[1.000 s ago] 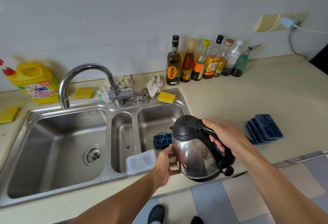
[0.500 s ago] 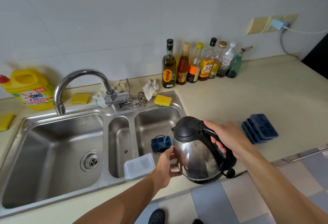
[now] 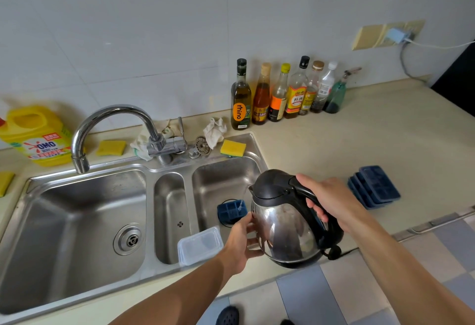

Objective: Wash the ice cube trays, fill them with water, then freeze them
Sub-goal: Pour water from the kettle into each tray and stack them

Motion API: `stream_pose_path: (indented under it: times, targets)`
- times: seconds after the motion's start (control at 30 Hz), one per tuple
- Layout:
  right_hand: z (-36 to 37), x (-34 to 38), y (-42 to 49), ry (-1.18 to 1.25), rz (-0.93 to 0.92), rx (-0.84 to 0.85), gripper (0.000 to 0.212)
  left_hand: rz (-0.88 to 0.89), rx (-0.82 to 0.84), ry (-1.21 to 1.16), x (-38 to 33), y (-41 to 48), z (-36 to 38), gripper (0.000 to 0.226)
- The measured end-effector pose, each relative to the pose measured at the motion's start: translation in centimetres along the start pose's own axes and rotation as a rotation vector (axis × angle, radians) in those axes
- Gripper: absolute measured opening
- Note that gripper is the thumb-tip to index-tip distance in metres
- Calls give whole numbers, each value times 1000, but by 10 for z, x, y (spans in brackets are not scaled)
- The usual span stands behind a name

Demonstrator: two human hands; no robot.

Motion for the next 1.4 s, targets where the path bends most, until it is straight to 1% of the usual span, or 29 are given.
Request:
stream_pose_path:
  times: [1.03,1.4]
  targets:
    - [11,15,16,-16,4,3,63,-32,-50,-43,-11,10,-15,48]
    - [8,13,17,-11,-3,5,63,-38,-58,-11,-12,11,-9,48]
Point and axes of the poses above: each hand's wrist, its own y-axis towards the middle knuckle, its own z-axis out of the palm, x = y × z, the point moved 9 cm from there along y, towards the middle knuckle, and after that the axes turned 6 degrees about -y, right-handed, at the moved point
